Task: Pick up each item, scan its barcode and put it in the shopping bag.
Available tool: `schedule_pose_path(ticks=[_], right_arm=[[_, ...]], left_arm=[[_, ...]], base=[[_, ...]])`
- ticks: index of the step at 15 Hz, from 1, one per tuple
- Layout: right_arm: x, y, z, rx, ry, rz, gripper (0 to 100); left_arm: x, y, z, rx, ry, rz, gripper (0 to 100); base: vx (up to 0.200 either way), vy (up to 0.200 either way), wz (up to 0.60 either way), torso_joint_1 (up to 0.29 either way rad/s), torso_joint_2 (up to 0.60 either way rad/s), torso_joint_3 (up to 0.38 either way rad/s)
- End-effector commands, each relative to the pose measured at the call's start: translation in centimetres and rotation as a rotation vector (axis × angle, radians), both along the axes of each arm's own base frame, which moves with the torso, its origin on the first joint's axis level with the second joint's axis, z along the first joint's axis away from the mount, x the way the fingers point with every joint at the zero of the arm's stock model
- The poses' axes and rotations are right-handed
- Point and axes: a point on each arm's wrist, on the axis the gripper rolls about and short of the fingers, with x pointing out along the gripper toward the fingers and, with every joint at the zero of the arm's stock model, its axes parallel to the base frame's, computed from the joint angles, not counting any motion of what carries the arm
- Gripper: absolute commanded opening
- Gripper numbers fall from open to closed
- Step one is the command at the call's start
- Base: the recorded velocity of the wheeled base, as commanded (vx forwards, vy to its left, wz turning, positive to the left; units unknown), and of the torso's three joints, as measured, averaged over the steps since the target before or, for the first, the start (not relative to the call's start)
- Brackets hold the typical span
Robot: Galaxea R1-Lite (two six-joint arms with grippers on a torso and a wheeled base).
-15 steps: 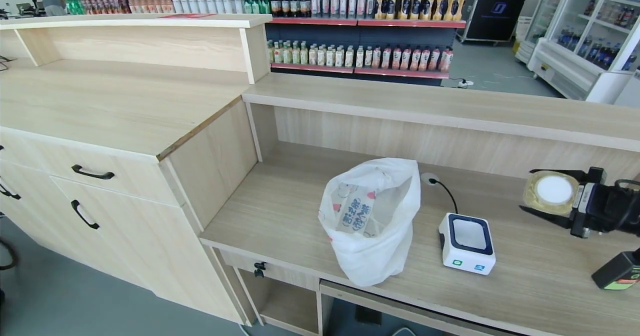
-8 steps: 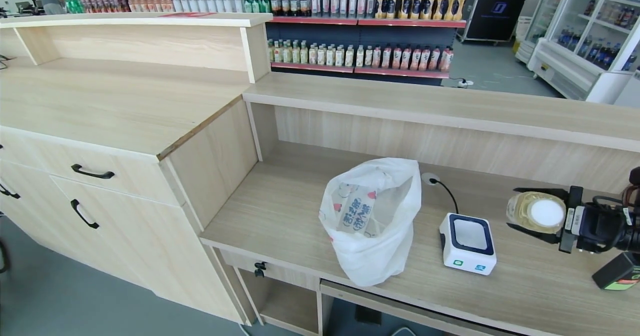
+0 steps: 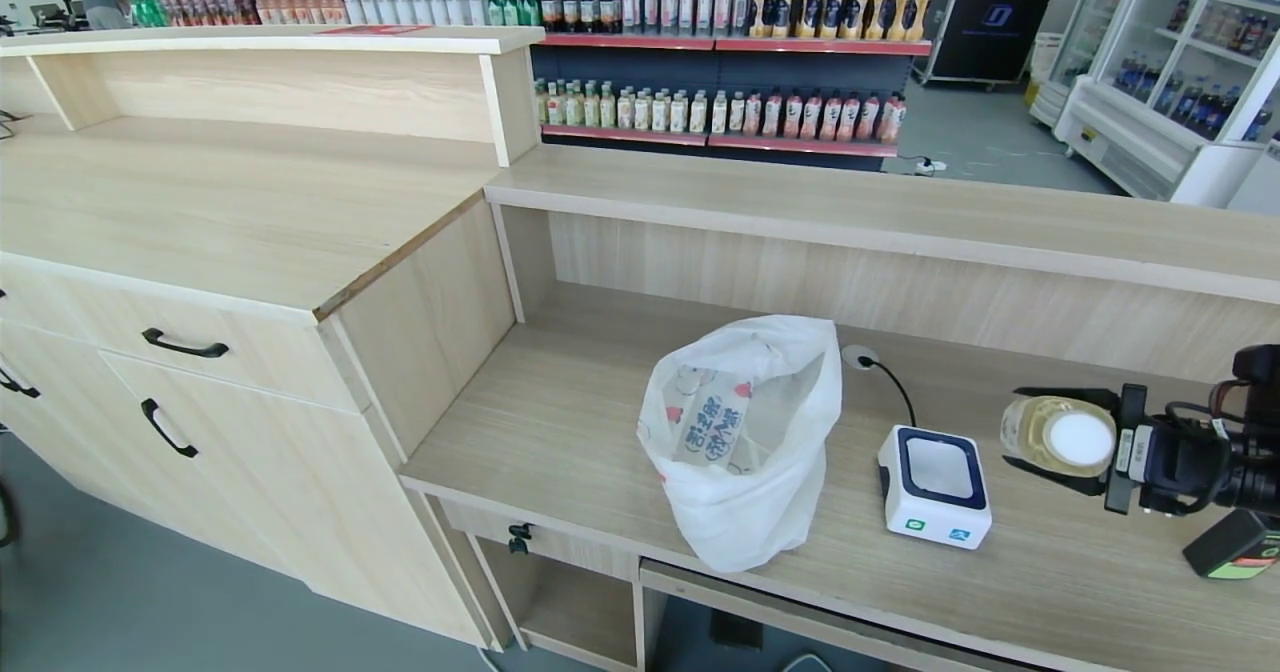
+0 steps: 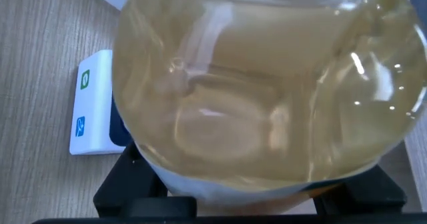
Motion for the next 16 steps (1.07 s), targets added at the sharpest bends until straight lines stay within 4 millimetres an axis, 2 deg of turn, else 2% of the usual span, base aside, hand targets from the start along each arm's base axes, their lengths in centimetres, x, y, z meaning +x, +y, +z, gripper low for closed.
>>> schedule_pose_path(ticks=[1,4,10,16], right_arm=[[0.5,0.1,-0.8,0.003,0.014,0.014,0],[1.3,0.4,-1.3,0.002,0.018,0.033,0],[2.7,2.2,-1.9,0.002,0.023,0.102,0],[3.6,2.3,-2.5,-0.013,-0.017,0.110,0]], left_arm=[[0.0,0.0,0.0,0.000,-0.001,0.000,100],[0.0,0.0,0.0,0.000,-0.001,0.000,100],[0.0,0.0,0.0,0.000,-0.001,0.000,100],[0.0,0.0,0.0,0.000,-0.001,0.000,100]], base=[[0.000,0.000,0.00,0.000,0.00,0.000],[0.000,0.000,0.00,0.000,0.00,0.000],[0.000,0.000,0.00,0.000,0.00,0.000],[0.000,0.000,0.00,0.000,0.00,0.000]])
